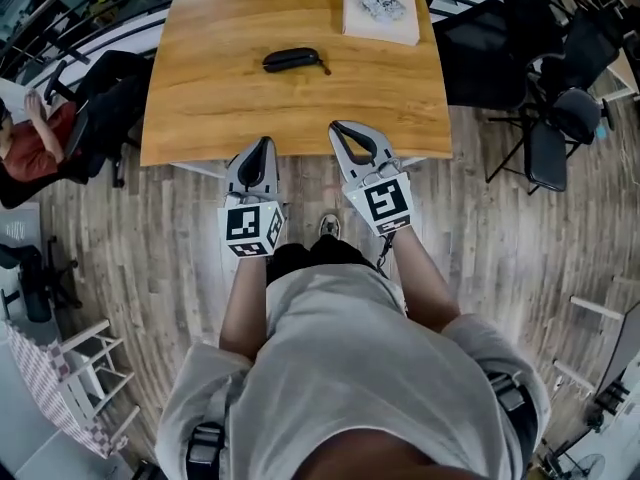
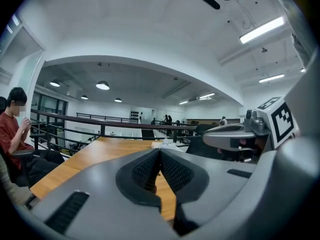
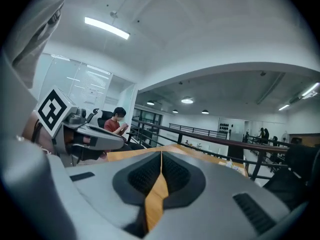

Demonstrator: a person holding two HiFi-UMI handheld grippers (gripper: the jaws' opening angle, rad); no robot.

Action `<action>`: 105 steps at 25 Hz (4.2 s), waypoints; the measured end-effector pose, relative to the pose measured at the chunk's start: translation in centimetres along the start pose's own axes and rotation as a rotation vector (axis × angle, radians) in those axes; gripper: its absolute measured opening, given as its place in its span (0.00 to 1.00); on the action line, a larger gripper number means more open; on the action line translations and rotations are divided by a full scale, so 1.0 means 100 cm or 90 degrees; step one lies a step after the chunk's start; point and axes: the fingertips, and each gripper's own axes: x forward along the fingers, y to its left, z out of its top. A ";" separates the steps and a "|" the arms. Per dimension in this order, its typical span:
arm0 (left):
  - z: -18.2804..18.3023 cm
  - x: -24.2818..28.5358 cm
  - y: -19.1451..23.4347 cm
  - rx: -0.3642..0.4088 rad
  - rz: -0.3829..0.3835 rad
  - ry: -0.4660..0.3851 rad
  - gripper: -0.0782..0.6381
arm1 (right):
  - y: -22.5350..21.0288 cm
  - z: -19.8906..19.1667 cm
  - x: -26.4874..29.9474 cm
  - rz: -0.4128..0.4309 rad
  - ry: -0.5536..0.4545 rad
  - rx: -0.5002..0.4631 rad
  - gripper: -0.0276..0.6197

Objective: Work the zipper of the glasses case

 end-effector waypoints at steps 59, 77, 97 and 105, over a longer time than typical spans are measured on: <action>-0.167 0.242 0.193 -0.057 -0.059 0.295 0.14 | -0.078 -0.240 0.332 0.276 0.488 -0.619 0.54; -0.102 0.273 0.171 0.264 -0.285 0.267 0.17 | -0.091 -0.181 0.309 0.270 0.423 -0.552 0.45; -0.112 0.294 0.068 0.613 -0.561 0.220 0.51 | -0.072 -0.121 0.271 0.323 0.282 -0.420 0.45; -0.112 0.304 0.098 0.501 -0.485 0.245 0.51 | -0.122 -0.070 0.269 0.138 0.100 0.056 0.41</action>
